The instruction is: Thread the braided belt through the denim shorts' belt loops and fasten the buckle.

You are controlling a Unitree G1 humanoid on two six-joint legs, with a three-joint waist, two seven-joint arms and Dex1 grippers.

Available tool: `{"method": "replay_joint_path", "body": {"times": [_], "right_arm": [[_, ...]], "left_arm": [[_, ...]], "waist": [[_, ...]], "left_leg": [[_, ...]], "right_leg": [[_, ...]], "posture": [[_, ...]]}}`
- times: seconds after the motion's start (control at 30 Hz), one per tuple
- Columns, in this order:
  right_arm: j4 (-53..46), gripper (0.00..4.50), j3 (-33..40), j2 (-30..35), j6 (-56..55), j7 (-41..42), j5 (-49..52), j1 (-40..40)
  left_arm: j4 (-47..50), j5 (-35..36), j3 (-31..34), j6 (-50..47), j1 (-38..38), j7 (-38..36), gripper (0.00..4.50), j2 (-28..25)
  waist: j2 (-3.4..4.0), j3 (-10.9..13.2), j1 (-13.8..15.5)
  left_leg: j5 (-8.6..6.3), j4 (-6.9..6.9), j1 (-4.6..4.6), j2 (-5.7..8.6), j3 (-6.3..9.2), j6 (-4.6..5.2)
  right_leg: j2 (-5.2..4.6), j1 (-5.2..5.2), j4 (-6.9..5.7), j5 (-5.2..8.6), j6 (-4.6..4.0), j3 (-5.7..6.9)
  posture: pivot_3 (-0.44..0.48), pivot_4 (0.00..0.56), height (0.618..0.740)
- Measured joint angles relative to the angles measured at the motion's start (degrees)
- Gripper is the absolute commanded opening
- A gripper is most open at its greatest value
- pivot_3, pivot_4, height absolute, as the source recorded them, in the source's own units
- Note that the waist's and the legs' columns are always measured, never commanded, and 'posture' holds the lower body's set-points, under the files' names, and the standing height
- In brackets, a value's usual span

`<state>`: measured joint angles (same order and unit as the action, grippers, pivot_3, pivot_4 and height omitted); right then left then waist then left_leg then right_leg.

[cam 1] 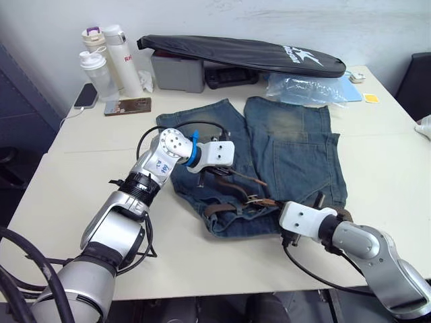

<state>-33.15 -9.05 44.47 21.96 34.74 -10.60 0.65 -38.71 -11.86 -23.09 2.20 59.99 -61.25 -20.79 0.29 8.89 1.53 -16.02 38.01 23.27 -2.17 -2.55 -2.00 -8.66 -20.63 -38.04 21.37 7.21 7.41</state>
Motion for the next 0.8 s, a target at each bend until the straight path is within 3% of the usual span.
{"method": "replay_joint_path", "body": {"times": [0.37, 0.8], "right_arm": [[0.0, 0.02, 2.2, -2.68, 4.88, 0.05, 2.66, -1.64], [-0.01, 0.02, 2.0, -1.92, 4.87, 1.09, 0.82, -2.56]], "left_arm": [[3.66, -1.91, -0.78, -0.85, 0.07, -4.36, 0.0, -3.4], [4.4, -2.15, -1.27, -0.44, 0.06, -5.12, 0.0, -2.68]], "waist": [[0.02, -0.01, 0.05], [0.02, -0.02, 0.01]], "left_leg": [[0.0, 0.11, 0.03, 0.0, 0.0, 0.0], [0.0, 0.1, 0.03, 0.0, -0.01, 0.0]], "right_leg": [[-0.01, -0.01, -0.2, 0.0, 0.0, -0.02], [-0.01, -0.04, -0.3, 0.0, 0.0, -0.04]], "posture": [[0.0, 0.15, 0.645], [0.0, 0.15, 0.645]]}}
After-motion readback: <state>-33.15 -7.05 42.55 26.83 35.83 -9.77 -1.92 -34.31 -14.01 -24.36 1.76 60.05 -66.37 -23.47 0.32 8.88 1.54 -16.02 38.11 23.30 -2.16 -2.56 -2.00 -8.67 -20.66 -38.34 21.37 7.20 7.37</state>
